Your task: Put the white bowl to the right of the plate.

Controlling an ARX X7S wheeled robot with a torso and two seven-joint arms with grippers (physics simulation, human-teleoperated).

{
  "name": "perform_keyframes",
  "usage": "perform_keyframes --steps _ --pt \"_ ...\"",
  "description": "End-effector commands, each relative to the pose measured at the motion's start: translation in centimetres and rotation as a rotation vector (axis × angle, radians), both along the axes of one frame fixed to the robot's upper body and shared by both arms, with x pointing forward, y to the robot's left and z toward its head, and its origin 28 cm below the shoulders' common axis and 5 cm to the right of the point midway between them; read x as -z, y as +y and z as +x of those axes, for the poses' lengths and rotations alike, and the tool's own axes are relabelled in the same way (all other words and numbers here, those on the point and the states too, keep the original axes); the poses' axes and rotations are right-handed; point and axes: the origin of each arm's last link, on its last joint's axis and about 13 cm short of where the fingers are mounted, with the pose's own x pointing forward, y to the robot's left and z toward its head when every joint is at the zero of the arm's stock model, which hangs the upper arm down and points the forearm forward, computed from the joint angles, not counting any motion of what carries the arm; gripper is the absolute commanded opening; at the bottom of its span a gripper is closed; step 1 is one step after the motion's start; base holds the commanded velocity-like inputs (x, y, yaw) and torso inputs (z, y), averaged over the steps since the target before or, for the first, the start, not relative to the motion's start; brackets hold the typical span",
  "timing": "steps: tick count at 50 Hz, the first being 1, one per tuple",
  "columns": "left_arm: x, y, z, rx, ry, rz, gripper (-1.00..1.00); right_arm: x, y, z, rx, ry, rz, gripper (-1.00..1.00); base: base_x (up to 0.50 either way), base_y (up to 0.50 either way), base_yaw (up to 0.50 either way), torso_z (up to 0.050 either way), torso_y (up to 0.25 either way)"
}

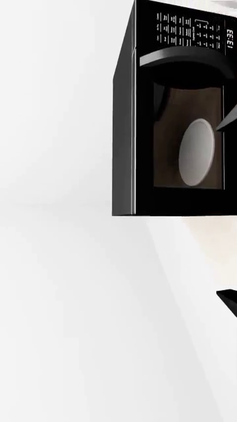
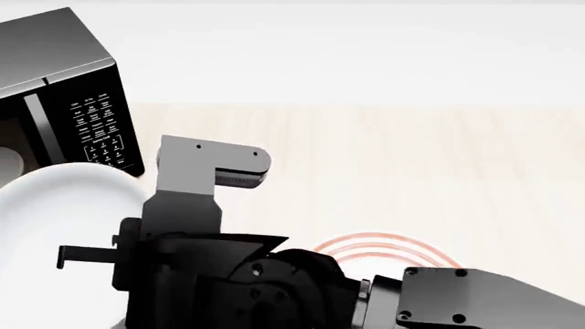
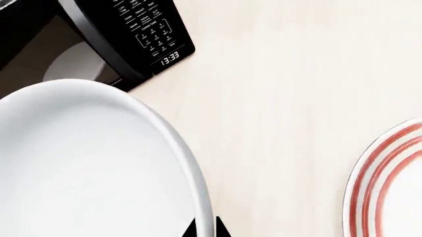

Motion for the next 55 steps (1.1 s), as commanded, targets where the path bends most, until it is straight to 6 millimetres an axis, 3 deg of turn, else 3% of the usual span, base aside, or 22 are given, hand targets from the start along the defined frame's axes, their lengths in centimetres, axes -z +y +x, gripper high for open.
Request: perform_keyframes --steps 1,15,25,46,55 --pt "0.0 0.0 0.1 -0.003 0.001 0.000 1.00 -3.7 -2.7 -2.1 0.054 -0.091 -0.014 -1.00 0.00 0.00 0.00 0.000 0.000" --pt "0.2 -0.2 0.2 -0.007 0.006 0.008 1.00 -6.1 -6.4 -2.7 0.113 -0.100 -0.050 -1.00 0.00 0.00 0.00 0.000 0.000" --pt "0.2 -0.2 0.4 -0.010 0.011 0.008 1.00 -8.1 -8.6 -2.0 0.213 -0.100 -0.048 -1.00 0.00 0.00 0.00 0.000 0.001" --pt "0.3 -0.6 0.8 -0.007 0.029 0.022 1.00 -8.1 -15.7 1.3 0.428 -0.038 0.038 -1.00 0.00 0.00 0.00 0.000 0.000" --pt "0.4 -0.5 0.8 -0.012 0.031 0.022 1.00 -7.8 -18.2 1.6 0.499 -0.014 0.055 -1.00 0.00 0.00 0.00 0.000 0.001"
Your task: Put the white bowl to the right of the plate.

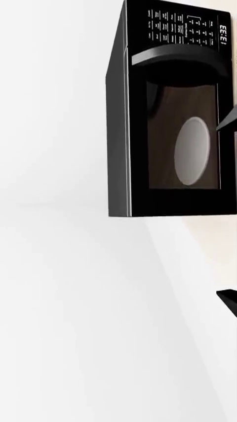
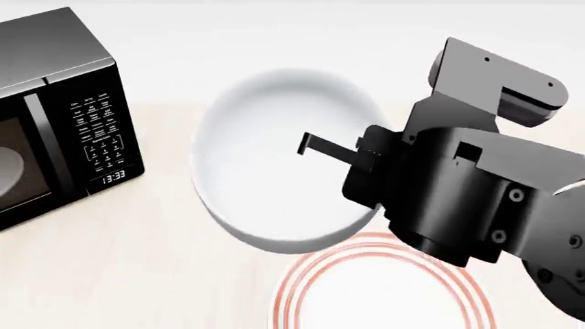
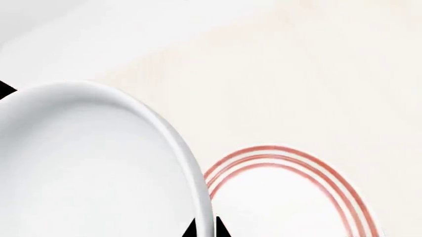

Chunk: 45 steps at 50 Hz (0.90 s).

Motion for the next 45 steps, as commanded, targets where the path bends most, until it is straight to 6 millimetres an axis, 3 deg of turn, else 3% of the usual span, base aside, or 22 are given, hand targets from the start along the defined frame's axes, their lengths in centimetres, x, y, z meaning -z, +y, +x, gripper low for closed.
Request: perform_keyframes --steps 1,22,33,45 --pt "0.1 -0.1 0.1 -0.004 0.006 0.004 1.00 -0.4 -3.7 0.7 0.099 -0.009 0.056 -1.00 0.00 0.00 0.00 0.000 0.000" --pt "0.3 -0.3 0.6 -0.002 0.026 0.011 1.00 0.6 -9.9 1.2 0.288 0.026 0.109 -1.00 0.00 0.00 0.00 0.000 0.000" --pt "0.4 -0.5 0.9 0.002 0.035 0.017 1.00 0.4 -13.9 -0.1 0.439 0.026 0.148 -1.00 0.00 0.00 0.00 0.000 0.001" --pt "0.5 -0.5 0.9 0.000 0.040 0.023 1.00 1.1 -16.7 -0.7 0.542 0.045 0.163 -1.00 0.00 0.00 0.00 0.000 0.000"
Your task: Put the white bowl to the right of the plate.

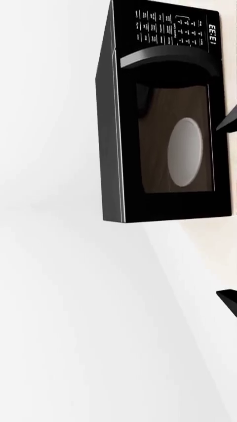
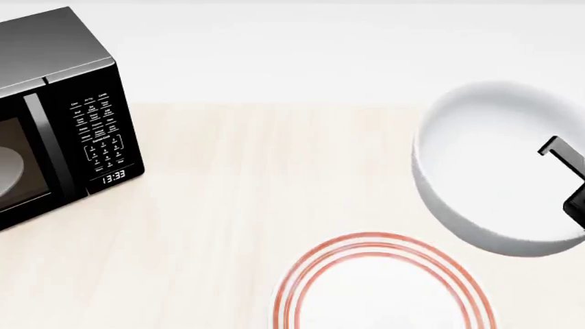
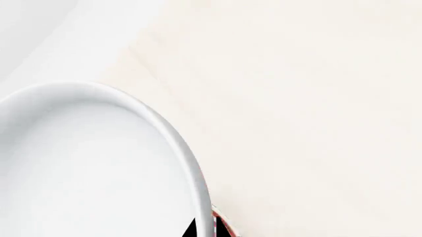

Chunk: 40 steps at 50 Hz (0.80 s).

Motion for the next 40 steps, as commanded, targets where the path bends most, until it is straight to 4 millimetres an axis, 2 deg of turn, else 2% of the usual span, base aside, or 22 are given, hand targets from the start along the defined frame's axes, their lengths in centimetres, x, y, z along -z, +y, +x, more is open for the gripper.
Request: perform_keyframes --steps 1,18,40 --pt "0.1 -0.1 0.1 0.000 0.005 0.006 1.00 -0.1 -3.1 -0.9 0.112 -0.018 0.016 -1.00 0.00 0.00 0.00 0.000 0.000" --pt "0.2 -0.2 0.3 -0.001 0.012 0.013 1.00 1.7 -6.5 -2.5 0.215 0.013 0.030 -1.00 0.00 0.00 0.00 0.001 0.001" --pt "0.2 -0.4 0.3 -0.002 0.017 0.019 1.00 5.3 -8.6 -3.1 0.276 0.075 0.030 -1.00 0.00 0.00 0.00 0.000 0.001"
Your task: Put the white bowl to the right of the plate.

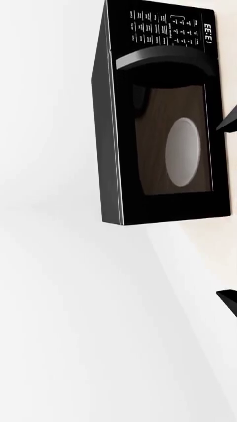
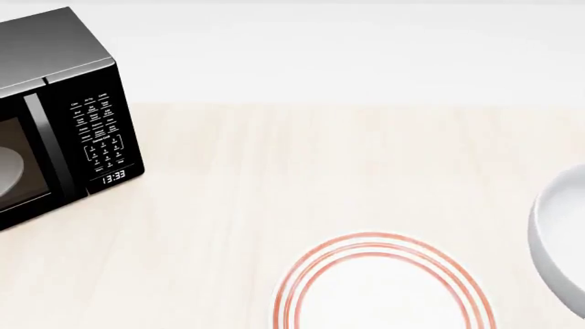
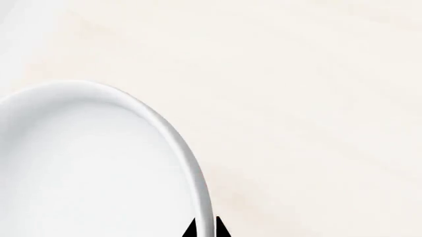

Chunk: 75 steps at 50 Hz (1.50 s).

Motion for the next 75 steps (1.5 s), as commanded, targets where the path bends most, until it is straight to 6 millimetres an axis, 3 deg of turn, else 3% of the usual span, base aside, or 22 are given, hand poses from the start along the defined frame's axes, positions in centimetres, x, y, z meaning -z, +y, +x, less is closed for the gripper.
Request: perform_keyframes --steps 1,12,47,75 --pt "0.0 -0.1 0.0 -0.001 0.002 0.004 1.00 0.7 -1.2 -0.1 0.027 -0.023 -0.001 -1.00 0.00 0.00 0.00 0.000 0.000" --pt "0.0 -0.1 0.0 0.001 0.002 0.008 1.00 2.7 -1.9 -0.1 0.038 0.007 0.014 -1.00 0.00 0.00 0.00 0.000 0.000" --pt "0.2 -0.4 0.1 0.003 0.009 0.018 1.00 6.0 -3.2 -0.4 0.064 0.047 0.022 -1.00 0.00 0.00 0.00 0.000 0.001" --pt "0.2 -0.4 0.1 0.003 0.006 0.022 1.00 6.9 -3.4 -0.1 0.061 0.041 0.038 -1.00 0.00 0.00 0.00 0.000 0.001"
